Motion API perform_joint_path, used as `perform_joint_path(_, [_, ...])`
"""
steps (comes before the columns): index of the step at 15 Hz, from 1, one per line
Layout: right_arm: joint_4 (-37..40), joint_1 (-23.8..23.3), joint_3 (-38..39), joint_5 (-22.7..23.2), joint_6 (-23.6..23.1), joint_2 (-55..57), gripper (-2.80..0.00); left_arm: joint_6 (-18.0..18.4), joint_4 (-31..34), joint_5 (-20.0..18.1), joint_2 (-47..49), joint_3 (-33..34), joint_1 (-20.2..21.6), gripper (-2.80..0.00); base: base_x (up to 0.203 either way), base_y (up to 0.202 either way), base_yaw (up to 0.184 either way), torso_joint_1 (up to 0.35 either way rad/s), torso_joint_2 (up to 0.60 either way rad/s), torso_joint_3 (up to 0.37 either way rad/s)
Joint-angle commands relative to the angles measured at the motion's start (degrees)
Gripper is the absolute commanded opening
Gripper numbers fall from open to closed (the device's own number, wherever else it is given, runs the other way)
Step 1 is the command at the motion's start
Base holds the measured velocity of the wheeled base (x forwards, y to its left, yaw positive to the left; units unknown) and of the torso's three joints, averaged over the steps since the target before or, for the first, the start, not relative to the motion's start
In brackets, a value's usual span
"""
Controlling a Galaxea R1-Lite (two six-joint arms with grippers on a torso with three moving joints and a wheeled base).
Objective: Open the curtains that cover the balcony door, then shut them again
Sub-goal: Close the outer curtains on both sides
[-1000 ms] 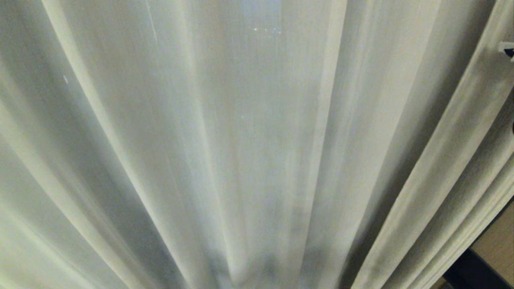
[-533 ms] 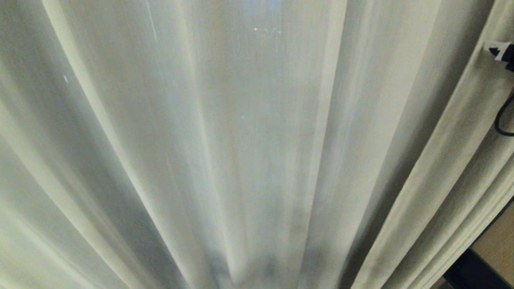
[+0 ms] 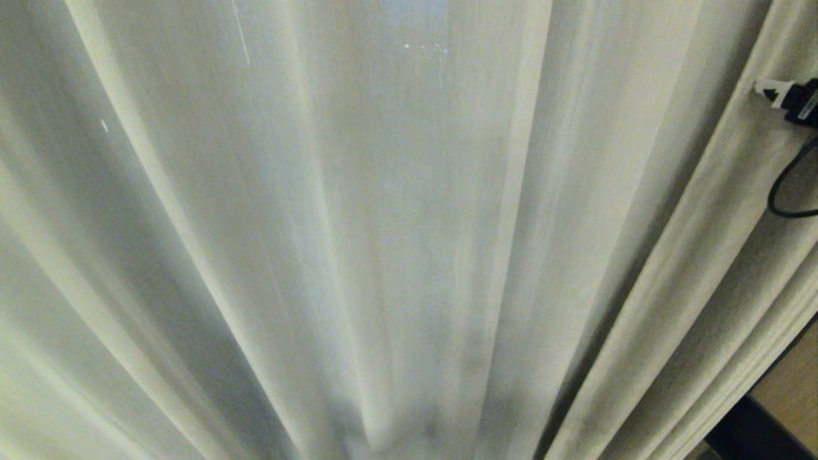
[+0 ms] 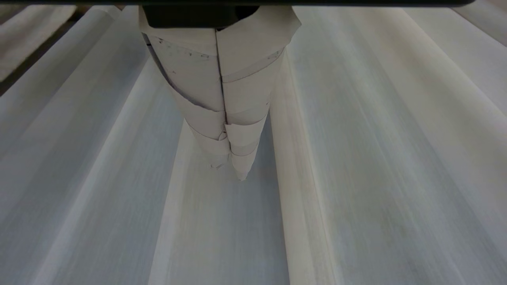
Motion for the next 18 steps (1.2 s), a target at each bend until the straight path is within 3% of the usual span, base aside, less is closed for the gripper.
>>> perform_joint_path(1, [-0.5,0.0,-0.5,0.1,0.1,0.6,-2.80,0.0,0.0,0.0,0.0,0.0,0.0,-2.80,0.000,0.000,0.000,0.000,0.00,0.000])
perform_joint_path(14, [-1.3,0.2,0.2,1.8,6.1,-4.9,-2.80,0.0,0.0,0.0,0.0,0.0,0.0,-2.80,0.000,0.000,0.000,0.000,0.00,0.000])
perform_joint_path(18, [-1.3,3.9,1.3,2.4,6.5,-9.7,-2.80,0.0,0.0,0.0,0.0,0.0,0.0,-2.80,0.000,0.000,0.000,0.000,0.00,0.000])
